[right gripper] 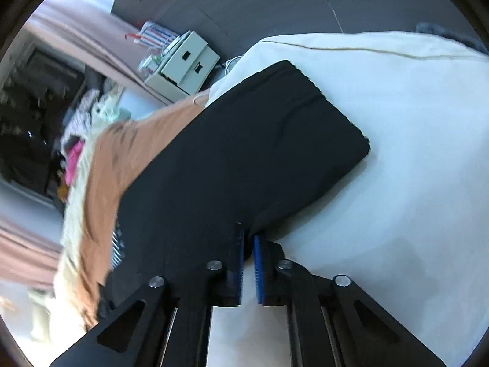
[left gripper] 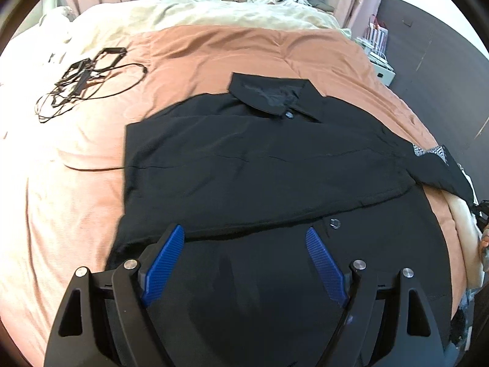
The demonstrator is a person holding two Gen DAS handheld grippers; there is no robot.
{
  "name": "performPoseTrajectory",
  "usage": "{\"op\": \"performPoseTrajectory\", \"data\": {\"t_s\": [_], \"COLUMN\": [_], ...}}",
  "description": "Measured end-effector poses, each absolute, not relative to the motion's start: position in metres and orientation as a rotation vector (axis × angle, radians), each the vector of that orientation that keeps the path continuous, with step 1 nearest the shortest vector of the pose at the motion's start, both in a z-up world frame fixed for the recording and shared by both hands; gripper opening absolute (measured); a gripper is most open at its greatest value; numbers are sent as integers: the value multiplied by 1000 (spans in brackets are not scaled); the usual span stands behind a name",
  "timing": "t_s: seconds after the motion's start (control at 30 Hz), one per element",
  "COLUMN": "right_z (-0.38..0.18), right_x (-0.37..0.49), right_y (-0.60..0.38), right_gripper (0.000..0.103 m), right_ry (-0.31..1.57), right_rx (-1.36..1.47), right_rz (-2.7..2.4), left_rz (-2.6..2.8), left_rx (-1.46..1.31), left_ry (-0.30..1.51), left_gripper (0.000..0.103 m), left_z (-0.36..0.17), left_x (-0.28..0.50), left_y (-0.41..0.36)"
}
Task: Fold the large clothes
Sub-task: 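Grasp the other sleeve with the right gripper, then fold the held sleeve across the shirt back and open the right gripper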
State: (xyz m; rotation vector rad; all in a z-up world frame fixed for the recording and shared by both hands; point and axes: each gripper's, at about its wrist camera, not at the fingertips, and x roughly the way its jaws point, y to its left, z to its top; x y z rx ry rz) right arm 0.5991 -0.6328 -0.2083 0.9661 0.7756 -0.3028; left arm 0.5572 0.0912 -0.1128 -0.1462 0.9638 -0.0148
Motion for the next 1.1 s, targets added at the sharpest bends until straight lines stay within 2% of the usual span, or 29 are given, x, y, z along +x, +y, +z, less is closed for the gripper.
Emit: {"op": "performPoseTrajectory", "data": {"t_s": [0.23, 0.7, 0.93, 1.1], "right_z": [-124, 5, 35, 31], "right_x": [609, 653, 661, 668], "right_y": [-579, -389, -277, -202], "right_gripper": [3, 3, 3, 3], "right_ry": [646, 580, 566, 589], "right_rx": [685, 361, 271, 226], "right_rz": [-215, 113, 273, 356], "left_rz": [5, 59, 114, 149], "left_rx": [-212, -270, -326, -356], "left_ry": [944, 876, 859, 865], "left_gripper": [83, 83, 83, 83], "left_z": [-111, -88, -94, -105], "left_x": [550, 507, 478, 458], "left_y": [117, 196, 255, 293]}}
